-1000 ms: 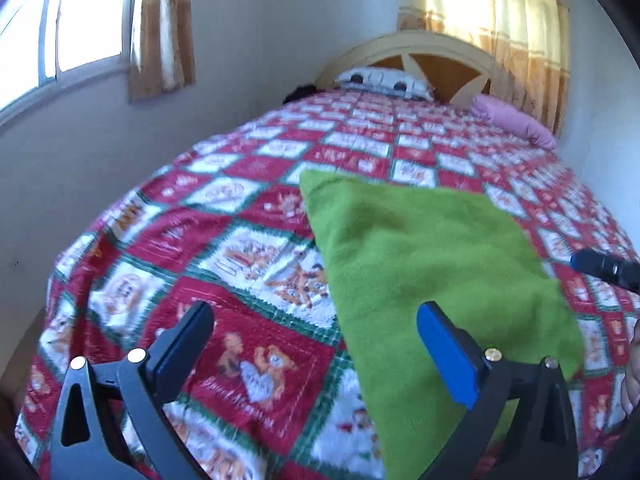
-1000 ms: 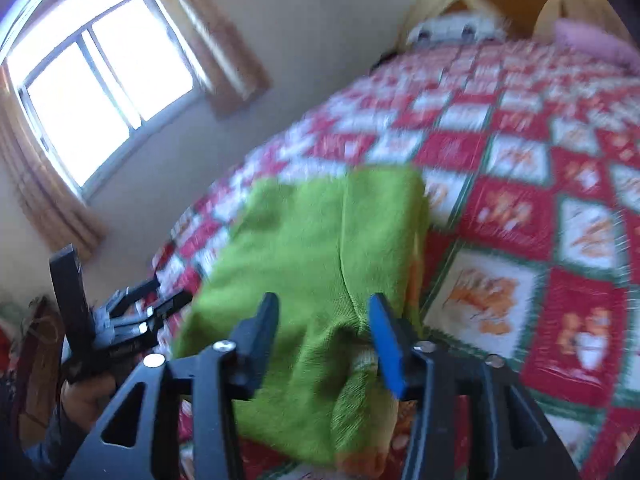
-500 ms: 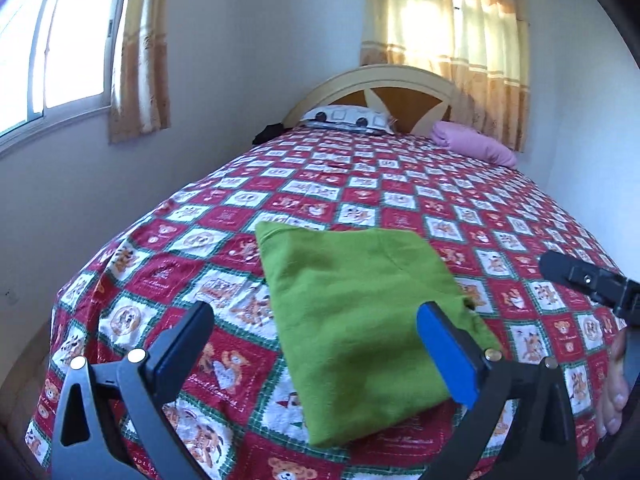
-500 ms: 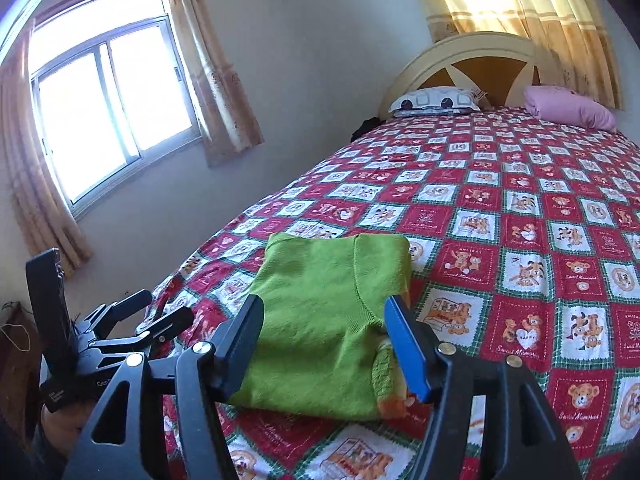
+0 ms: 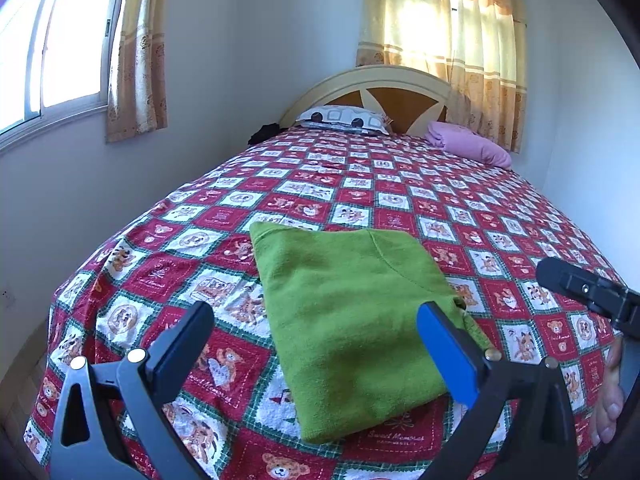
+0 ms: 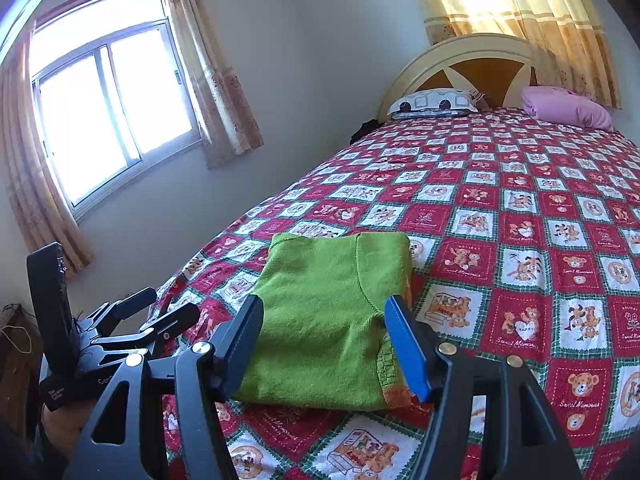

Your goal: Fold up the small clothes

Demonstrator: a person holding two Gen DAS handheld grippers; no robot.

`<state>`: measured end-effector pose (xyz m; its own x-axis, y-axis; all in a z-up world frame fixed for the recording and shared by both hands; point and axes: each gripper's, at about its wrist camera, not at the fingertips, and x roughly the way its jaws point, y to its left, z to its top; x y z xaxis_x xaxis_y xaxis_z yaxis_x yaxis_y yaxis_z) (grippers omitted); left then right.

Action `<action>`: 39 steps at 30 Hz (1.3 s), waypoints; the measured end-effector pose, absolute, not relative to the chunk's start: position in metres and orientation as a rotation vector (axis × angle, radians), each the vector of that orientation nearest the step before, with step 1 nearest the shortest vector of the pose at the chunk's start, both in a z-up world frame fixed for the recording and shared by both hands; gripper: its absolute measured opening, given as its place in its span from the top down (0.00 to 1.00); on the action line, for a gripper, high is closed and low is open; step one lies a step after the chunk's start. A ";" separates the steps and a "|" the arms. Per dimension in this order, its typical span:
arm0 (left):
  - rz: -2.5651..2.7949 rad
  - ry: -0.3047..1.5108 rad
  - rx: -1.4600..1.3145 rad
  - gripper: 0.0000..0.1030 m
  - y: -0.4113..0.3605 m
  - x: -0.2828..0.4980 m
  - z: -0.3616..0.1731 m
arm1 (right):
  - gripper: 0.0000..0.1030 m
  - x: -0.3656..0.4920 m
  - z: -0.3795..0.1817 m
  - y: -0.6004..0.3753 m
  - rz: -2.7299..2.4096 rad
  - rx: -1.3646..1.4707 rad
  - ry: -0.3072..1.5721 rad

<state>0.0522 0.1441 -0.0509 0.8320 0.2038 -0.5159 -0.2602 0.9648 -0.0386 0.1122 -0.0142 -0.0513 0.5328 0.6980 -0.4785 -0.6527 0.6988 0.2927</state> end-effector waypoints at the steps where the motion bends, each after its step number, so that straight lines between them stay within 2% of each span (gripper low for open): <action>1: 0.245 0.535 -0.108 0.00 0.143 0.052 -0.051 | 0.38 0.112 -0.051 -0.014 0.807 0.081 0.606; 39: 0.229 0.552 -0.073 0.00 0.128 0.055 -0.050 | 0.37 0.107 -0.045 -0.024 0.785 0.110 0.569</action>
